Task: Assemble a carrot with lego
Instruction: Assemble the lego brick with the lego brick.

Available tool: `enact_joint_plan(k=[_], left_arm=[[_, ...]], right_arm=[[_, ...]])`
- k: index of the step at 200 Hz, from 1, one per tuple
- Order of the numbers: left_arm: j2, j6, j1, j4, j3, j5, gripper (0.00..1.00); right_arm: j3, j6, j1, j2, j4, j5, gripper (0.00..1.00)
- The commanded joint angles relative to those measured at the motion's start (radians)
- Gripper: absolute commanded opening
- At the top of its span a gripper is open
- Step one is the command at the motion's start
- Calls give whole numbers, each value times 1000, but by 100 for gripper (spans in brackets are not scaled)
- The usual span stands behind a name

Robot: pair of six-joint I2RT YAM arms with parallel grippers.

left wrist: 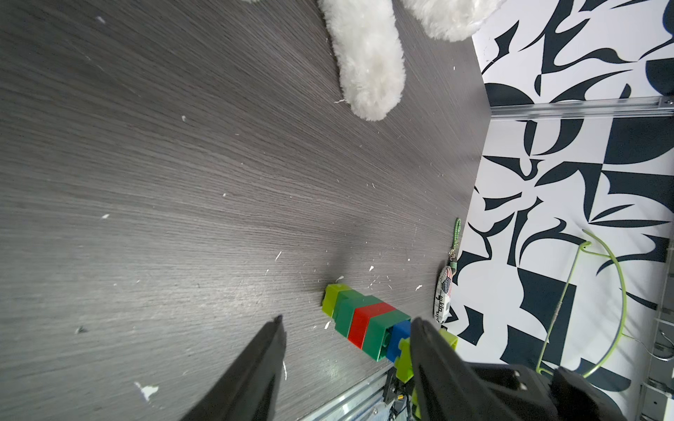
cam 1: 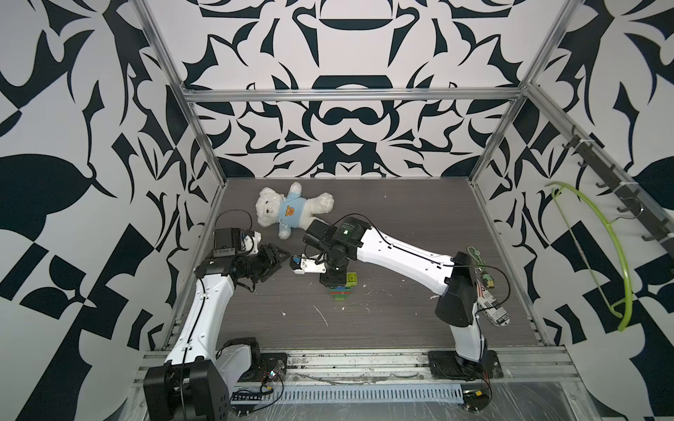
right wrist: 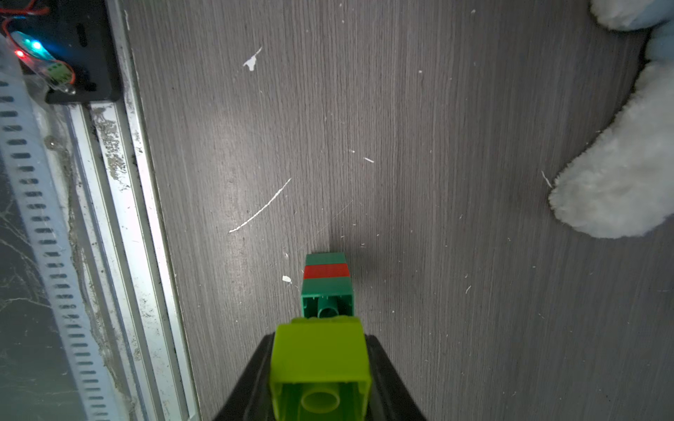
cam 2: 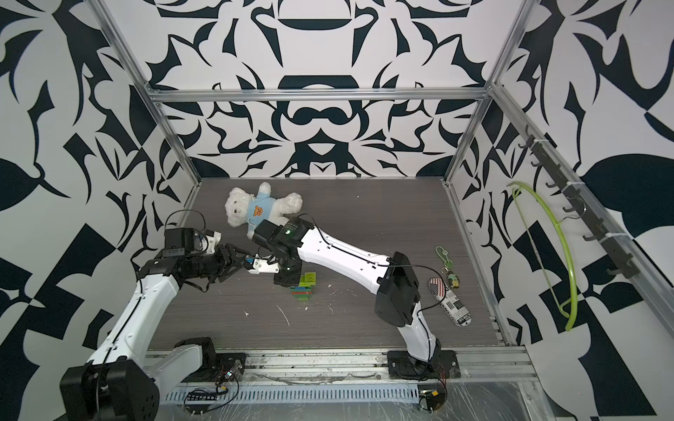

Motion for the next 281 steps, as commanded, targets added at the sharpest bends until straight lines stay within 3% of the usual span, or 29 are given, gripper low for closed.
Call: enact_joint_plan(k=[1,167,281], left_arm=[[5,6,2,6,-12,18,61],[4,15,-7,1,-18,23,61],[3,19,-7,0,-21,22,61]], right_arm=[[56,-14,-4,9,-48,6,23],[166,7,-7,108,-193,86,24],[123,19,-2,123,-238,161,23]])
